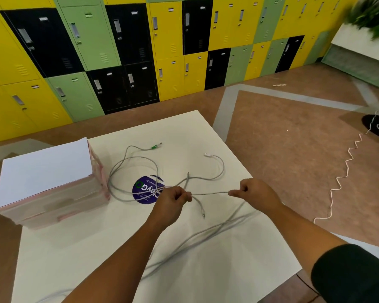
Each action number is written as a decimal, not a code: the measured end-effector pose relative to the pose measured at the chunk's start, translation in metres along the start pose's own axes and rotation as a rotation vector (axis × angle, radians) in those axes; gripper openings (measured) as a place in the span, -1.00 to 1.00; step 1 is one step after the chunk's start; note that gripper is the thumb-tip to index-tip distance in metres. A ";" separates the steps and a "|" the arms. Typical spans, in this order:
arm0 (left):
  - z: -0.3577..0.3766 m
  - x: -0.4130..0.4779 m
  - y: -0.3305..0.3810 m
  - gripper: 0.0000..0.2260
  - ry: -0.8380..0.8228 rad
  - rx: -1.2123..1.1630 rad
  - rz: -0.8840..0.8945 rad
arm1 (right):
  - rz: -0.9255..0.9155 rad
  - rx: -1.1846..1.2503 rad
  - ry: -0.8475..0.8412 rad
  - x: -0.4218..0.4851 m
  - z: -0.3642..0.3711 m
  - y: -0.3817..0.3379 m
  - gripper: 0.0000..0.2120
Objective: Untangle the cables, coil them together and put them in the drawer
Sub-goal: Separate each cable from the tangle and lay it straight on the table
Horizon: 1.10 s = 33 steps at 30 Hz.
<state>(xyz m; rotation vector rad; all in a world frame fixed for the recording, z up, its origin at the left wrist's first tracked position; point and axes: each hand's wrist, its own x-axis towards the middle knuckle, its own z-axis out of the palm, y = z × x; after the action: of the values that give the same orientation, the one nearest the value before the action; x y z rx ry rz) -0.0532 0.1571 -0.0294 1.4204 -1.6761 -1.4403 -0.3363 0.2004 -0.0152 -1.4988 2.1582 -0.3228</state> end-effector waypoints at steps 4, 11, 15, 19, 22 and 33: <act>0.013 0.001 0.003 -0.79 -0.037 0.066 0.005 | -0.071 -0.124 -0.008 0.009 -0.012 0.010 -0.60; 0.029 -0.003 0.001 -0.79 -0.148 0.181 0.018 | -0.131 -0.210 -0.049 0.018 -0.027 0.020 -0.80; 0.039 -0.012 0.002 -0.78 -0.311 0.307 0.000 | 0.034 -0.091 -0.021 0.019 -0.036 0.028 -0.61; 0.052 -0.018 -0.004 -0.72 -0.311 0.324 0.000 | 0.020 0.089 -0.014 0.012 -0.041 0.035 -0.43; 0.061 -0.015 -0.009 -0.66 -0.307 0.379 0.012 | 0.037 0.009 -0.070 0.015 -0.045 0.043 -0.55; 0.076 -0.008 -0.020 -0.77 -0.345 0.430 0.031 | 0.071 -0.182 -0.052 0.035 -0.051 0.077 -0.77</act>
<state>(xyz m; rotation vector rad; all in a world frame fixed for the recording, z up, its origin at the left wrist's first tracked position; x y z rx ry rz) -0.1092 0.1960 -0.0689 1.4043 -2.3250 -1.4255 -0.4343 0.1919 -0.0158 -1.5044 2.2433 -0.0632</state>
